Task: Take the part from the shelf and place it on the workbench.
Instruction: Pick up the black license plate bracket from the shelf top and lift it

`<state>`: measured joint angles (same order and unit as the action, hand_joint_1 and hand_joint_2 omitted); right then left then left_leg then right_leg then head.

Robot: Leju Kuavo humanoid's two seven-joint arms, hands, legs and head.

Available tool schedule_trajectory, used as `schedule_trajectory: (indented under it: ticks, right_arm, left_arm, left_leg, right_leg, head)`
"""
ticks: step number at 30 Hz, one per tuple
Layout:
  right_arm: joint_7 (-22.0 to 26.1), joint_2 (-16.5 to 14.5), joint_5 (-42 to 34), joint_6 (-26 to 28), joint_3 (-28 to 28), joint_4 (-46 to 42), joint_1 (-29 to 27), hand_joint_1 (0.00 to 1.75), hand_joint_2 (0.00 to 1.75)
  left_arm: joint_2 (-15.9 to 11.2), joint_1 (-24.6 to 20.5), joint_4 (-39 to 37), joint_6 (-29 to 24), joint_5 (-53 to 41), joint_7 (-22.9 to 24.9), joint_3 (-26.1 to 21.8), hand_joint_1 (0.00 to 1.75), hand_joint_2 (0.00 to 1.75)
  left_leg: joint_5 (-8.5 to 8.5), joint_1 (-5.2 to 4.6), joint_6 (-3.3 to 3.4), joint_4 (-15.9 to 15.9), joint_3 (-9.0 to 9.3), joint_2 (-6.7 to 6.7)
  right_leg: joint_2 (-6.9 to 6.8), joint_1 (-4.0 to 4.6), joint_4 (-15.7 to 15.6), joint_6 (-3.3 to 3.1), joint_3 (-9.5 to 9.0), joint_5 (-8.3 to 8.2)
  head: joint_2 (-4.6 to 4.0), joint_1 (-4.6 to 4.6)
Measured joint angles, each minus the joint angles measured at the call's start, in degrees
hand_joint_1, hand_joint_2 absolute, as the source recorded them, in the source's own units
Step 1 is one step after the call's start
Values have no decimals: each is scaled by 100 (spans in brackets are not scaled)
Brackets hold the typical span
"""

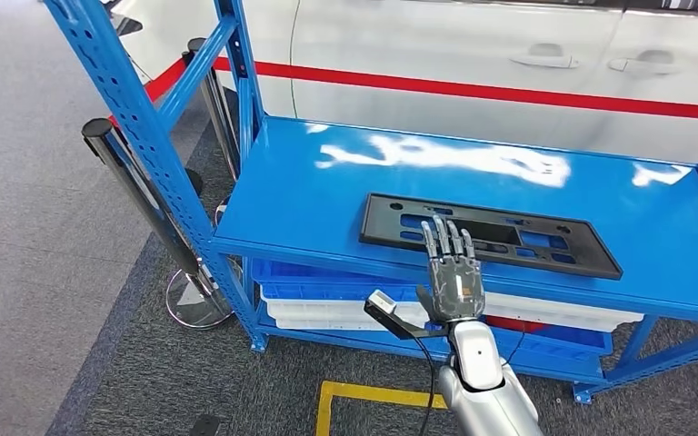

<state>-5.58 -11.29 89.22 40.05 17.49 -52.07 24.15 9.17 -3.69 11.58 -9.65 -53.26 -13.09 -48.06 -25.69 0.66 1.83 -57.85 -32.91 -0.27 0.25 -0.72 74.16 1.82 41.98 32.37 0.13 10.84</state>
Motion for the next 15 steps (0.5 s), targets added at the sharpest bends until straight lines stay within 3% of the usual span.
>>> schedule_trajectory:
  ticks: [1, 2, 3, 5, 7, 10, 12, 14, 15]
  right_arm:
    - [-17, 23, 0, 0, 0, -5, -28, 0, 175]
    - [-33, 43, 0, 1, 0, -17, -47, 0, 175]
    - [-52, 60, 0, 1, 0, -39, -57, 0, 175]
    - [-99, 92, 0, 1, -1, -101, -70, 0, 175]
    - [-135, 133, 0, 1, -3, -168, -114, 0, 175]
    - [-146, 180, 0, 3, -4, -271, -199, 0, 175]
    - [-145, 192, 0, 4, -4, -317, -229, 0, 175]
    - [-145, 205, 0, 4, -4, -329, -264, 0, 175]
    - [-145, 214, 0, 4, -4, -331, -288, 0, 175]
  left_arm:
    - [-2, 3, 0, 13, -18, -1, 1, 0, 0]
    - [-3, 5, 0, 25, -31, -2, 2, 0, 0]
    - [-3, 5, 0, 36, -47, -3, 5, 0, 0]
    - [-3, -3, 0, 66, -99, -2, 13, 0, 0]
    - [-5, -10, 0, 93, -132, 3, 16, 0, 0]
    - [-12, -14, 2, 119, -140, 18, 18, 0, 0]
    - [-20, -20, 2, 122, -140, 23, 19, 0, 0]
    - [-24, -15, 2, 123, -140, 24, 20, 0, 0]
    - [-25, -8, 2, 123, -140, 24, 20, 0, 0]
  left_leg:
    - [-10, 0, -4, -3, 9, -4]
    - [-25, 0, -14, -6, 27, -7]
    - [-42, 0, -28, -7, 47, -9]
    - [-81, -17, -74, -14, 74, -10]
    - [-109, -26, -135, -5, 85, -10]
    - [-190, -16, -233, -70, 89, -2]
    - [-423, -4, -268, -553, -127, 5]
    - [-714, -1, -286, -1332, -540, 6]
    - [-755, -1, -290, -1594, -706, 6]
  right_leg:
    - [-1, -5, -16, 0, 13, -88]
    - [-2, -8, -261, -10, -89, -275]
    - [-4, -7, -661, -31, -274, -505]
    - [-4, 20, -1370, -81, -608, -768]
    - [-1, 57, -1584, -134, -703, -759]
    - [6, 34, -1643, -233, -759, -747]
    - [2, 19, -1676, -297, -828, -726]
    - [-2, 37, -1676, -338, -884, -676]
    - [-2, 47, -1675, -346, -915, -648]
  head:
    - [0, 0]
    - [0, 0]
    - [-1, 0]
    - [-1, 1]
    - [0, 1]
    - [0, 1]
    - [0, 1]
    - [0, 2]
    - [0, 2]
